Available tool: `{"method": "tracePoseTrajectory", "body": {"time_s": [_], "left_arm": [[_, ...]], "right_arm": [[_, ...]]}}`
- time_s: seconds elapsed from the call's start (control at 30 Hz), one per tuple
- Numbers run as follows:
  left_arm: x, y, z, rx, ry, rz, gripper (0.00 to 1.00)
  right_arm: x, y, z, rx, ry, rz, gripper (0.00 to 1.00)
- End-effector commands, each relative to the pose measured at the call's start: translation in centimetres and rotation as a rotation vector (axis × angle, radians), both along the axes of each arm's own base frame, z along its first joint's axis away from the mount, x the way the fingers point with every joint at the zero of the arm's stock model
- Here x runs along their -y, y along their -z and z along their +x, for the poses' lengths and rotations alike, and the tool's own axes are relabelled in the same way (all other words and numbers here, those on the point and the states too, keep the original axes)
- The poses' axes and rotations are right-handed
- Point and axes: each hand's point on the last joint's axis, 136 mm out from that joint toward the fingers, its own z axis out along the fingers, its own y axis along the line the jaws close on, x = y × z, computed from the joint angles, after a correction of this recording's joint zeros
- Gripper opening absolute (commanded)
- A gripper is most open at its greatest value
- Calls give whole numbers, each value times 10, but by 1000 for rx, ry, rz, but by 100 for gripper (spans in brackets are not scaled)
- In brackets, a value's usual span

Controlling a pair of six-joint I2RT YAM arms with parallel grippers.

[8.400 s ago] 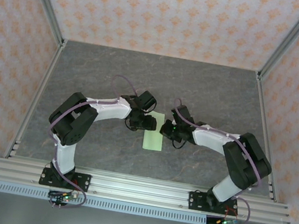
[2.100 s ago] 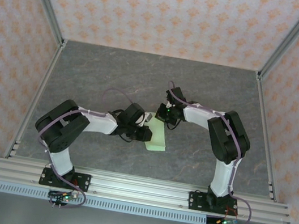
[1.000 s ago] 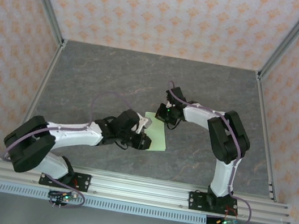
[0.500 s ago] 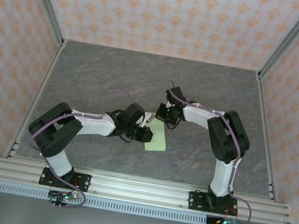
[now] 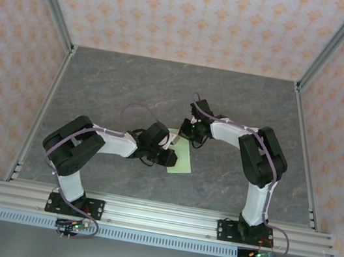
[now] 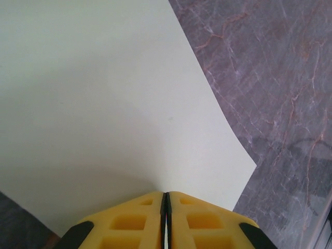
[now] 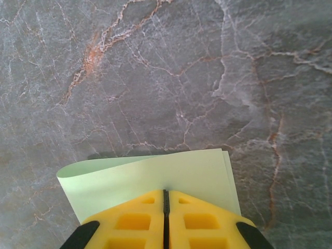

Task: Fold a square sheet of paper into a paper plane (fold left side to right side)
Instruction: First fold the square sheet of paper in half at the center of the table.

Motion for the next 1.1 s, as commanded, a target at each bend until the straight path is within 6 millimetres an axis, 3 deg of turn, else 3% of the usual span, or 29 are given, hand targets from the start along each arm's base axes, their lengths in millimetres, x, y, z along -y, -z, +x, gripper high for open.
{"method": "tracePoseTrajectory", "body": {"time_s": [0.0,0.5,0.7,0.83,0.93,1.07], "left_arm": [[-3,7,-25,-21,48,14,12],[-17,17,-61,-67,26,6,12],[-18,-2,-65,-42,31,-29,12],[-22,-37,-48,34,-4,-32,12],[-25,-63,-24,59,-60,-100,13],[-24,-68,1,65,-81,-94,13]], "right_arm": [[32,56,-42,-174,-6,-188,9],[32,57,-43,-174,-6,-190,9],[31,56,-43,-174,-8,-182,9],[29,53,-42,-168,-10,-172,9],[27,51,-42,-165,-6,-161,9],[27,47,-43,-154,9,-148,9]]}}
